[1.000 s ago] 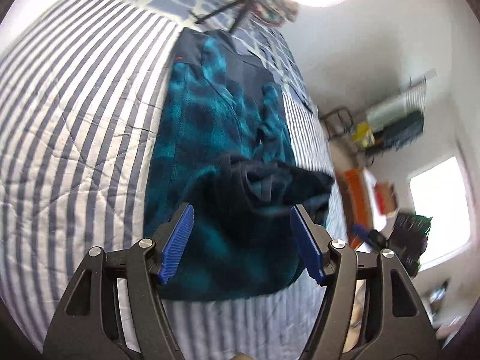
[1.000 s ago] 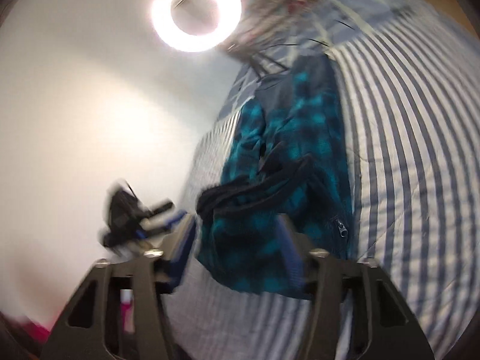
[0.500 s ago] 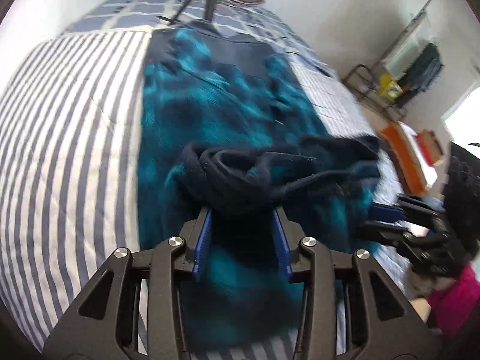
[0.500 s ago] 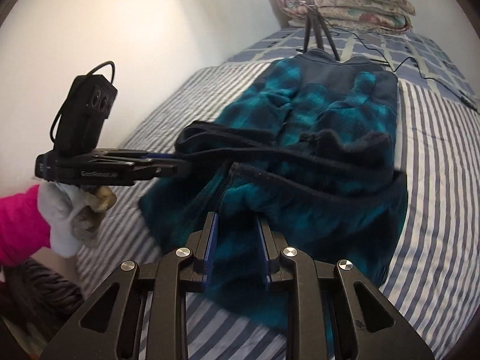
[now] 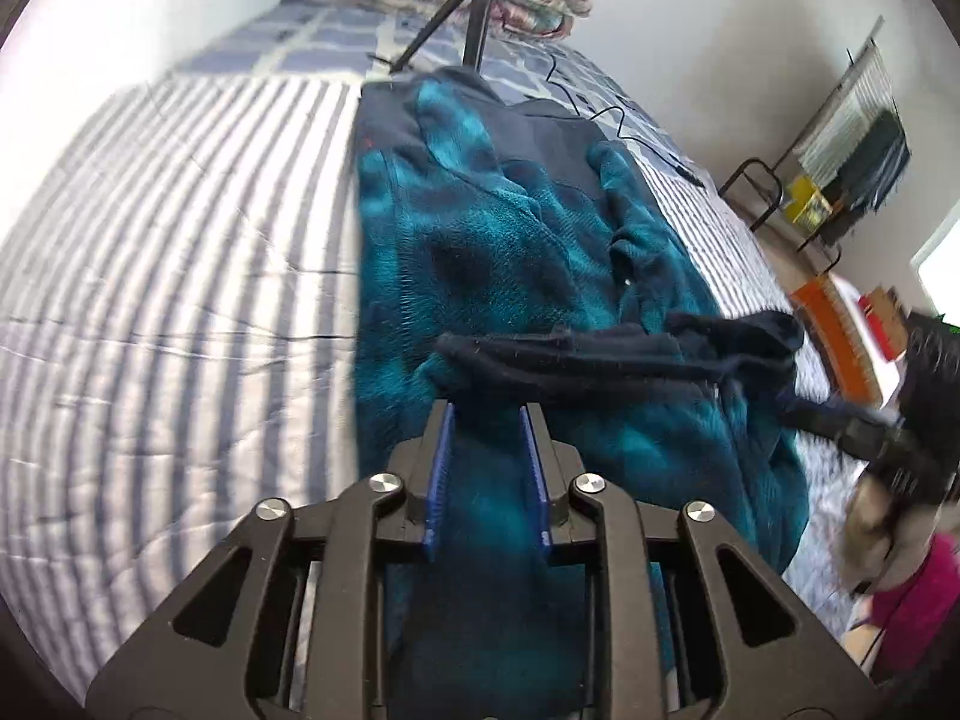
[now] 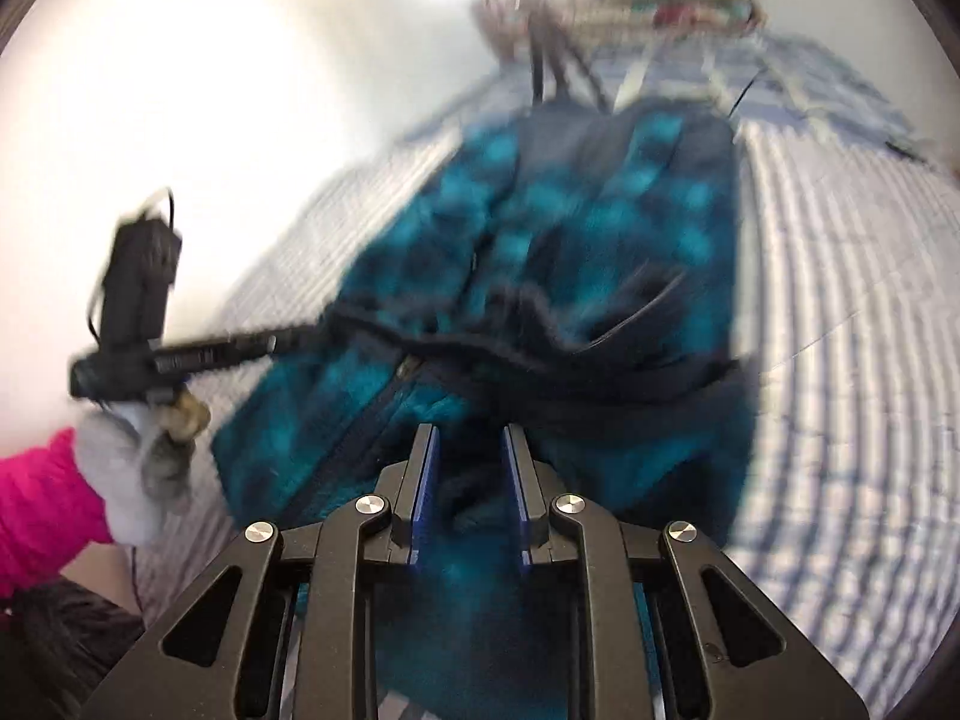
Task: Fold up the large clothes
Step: 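Move both grippers to the collar end and grasp it, then lift the collar end with both grippers and fold it over the hem, then lower the folded bundle and press it flat with both grippers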
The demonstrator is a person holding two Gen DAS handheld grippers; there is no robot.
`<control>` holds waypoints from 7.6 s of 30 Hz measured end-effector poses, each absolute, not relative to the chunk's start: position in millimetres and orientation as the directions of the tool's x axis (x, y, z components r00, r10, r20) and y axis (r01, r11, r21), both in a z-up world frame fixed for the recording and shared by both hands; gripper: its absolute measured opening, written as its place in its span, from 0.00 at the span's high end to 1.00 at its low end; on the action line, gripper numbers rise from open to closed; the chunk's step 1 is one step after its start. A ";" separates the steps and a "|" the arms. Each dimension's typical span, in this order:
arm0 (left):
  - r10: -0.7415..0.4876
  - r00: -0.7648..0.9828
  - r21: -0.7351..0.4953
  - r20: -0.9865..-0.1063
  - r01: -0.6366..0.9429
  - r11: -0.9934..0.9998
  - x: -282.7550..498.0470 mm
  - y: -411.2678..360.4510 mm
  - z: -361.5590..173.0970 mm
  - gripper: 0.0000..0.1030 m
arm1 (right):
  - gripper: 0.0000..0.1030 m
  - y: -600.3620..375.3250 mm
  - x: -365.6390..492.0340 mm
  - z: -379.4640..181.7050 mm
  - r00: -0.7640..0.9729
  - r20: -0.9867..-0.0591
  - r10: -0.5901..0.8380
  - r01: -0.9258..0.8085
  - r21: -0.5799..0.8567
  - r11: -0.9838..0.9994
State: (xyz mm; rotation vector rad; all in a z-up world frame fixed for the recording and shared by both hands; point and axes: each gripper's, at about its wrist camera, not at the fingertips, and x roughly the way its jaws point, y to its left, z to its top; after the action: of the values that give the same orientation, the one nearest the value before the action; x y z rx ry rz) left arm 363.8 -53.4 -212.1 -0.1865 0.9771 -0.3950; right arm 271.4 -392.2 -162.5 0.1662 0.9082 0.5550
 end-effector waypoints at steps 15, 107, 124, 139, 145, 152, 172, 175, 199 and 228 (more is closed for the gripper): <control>-0.368 0.438 -0.321 -0.820 0.180 0.930 373.4 -50.8 -230.7 0.73 | 0.82 -372.5 304.9 -200.9 0.450 -0.826 0.339 -0.295 0.221 0.930; -0.516 0.598 -0.388 -0.613 0.341 0.856 439.9 -63.7 -102.2 0.95 | 0.94 -434.5 367.8 -79.7 0.679 -0.603 0.418 -0.354 0.230 0.907; -0.479 0.484 -0.306 -0.732 0.394 0.867 291.7 -75.3 -151.7 0.95 | 0.94 -431.7 233.3 -110.5 0.643 -0.664 0.382 -0.334 0.205 0.920; -0.483 0.414 -0.318 -0.771 0.406 0.856 238.6 -43.3 -158.4 0.62 | 0.89 -420.9 164.7 -127.6 0.597 -0.769 0.228 -0.397 -0.037 0.917; -0.524 0.424 -0.422 -0.739 0.315 0.850 238.6 -9.5 -150.8 0.56 | 0.52 -448.8 149.4 -113.7 0.589 -0.731 0.345 -0.370 0.135 0.919; -0.584 0.428 -0.578 -0.690 0.159 0.800 305.2 12.4 -147.3 0.56 | 0.46 -472.2 202.7 -127.7 0.557 -0.670 0.491 -0.215 0.454 0.865; -0.464 0.430 -0.432 -0.775 0.176 0.884 402.9 -33.8 -182.5 0.87 | 0.94 -456.1 202.4 -152.2 0.468 -0.656 0.592 -0.169 0.591 0.789; -0.424 0.394 -0.386 -0.816 0.176 0.906 397.7 -33.7 -202.8 0.82 | 0.93 -447.4 206.2 -182.4 0.427 -0.741 0.519 -0.154 0.506 0.849; -0.467 0.499 -0.344 -0.730 0.323 0.882 386.5 -83.1 -126.4 0.74 | 0.43 -478.9 349.4 -171.5 0.471 -0.634 0.613 -0.062 0.669 0.740; -0.287 0.572 -0.158 -0.769 0.264 0.951 398.1 -94.4 -157.0 0.76 | 0.87 -420.0 298.6 -90.1 0.662 -0.672 0.330 -0.289 0.177 0.941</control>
State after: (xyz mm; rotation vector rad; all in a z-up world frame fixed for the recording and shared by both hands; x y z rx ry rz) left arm 398.1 -94.4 -157.0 -0.0270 0.9061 -0.3230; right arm 298.6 -420.0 -90.1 0.0566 0.7711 0.3499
